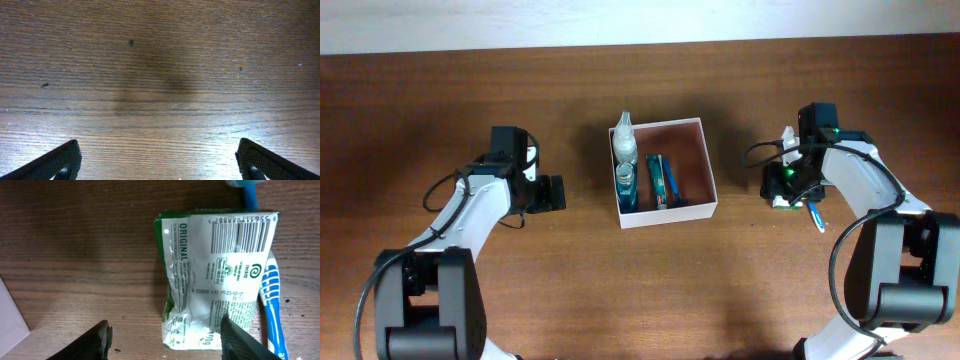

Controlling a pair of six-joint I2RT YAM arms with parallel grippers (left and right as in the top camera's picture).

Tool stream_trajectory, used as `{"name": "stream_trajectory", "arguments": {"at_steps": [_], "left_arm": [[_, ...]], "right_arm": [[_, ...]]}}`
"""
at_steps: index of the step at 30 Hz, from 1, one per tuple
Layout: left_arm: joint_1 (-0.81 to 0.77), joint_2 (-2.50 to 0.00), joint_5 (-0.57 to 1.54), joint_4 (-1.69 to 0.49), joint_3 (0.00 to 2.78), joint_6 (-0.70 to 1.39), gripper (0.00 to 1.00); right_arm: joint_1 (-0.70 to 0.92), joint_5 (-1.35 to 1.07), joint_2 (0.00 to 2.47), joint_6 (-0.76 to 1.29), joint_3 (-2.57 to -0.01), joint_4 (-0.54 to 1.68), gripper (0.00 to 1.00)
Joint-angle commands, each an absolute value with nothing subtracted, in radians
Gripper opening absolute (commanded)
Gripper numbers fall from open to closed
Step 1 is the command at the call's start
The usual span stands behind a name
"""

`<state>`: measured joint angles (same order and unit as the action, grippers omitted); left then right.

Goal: Pack container
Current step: 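Lower the right gripper and close it on the Dettol soap packet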

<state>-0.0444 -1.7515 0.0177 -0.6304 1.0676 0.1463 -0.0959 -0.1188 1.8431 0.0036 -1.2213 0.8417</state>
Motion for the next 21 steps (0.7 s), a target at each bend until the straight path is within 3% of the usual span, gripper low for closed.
{"name": "stream_trajectory", "arguments": {"at_steps": [1,8,21], "left_arm": [[-0.043,-1.76,0.01,-0.629,1.063,0.148,0.99],[-0.043,-1.76,0.01,-0.629,1.063,0.148,0.99],[-0.043,-1.76,0.01,-0.629,1.063,0.148,0.99]], "right_arm": [[-0.1,-0.117,1.782,-0.012,-1.259,0.849,0.62],[-0.1,-0.001,1.742,-0.011,-1.259,0.853,0.63],[-0.1,0.006,1.813,-0.007,-1.24,0.834,0.63]]}}
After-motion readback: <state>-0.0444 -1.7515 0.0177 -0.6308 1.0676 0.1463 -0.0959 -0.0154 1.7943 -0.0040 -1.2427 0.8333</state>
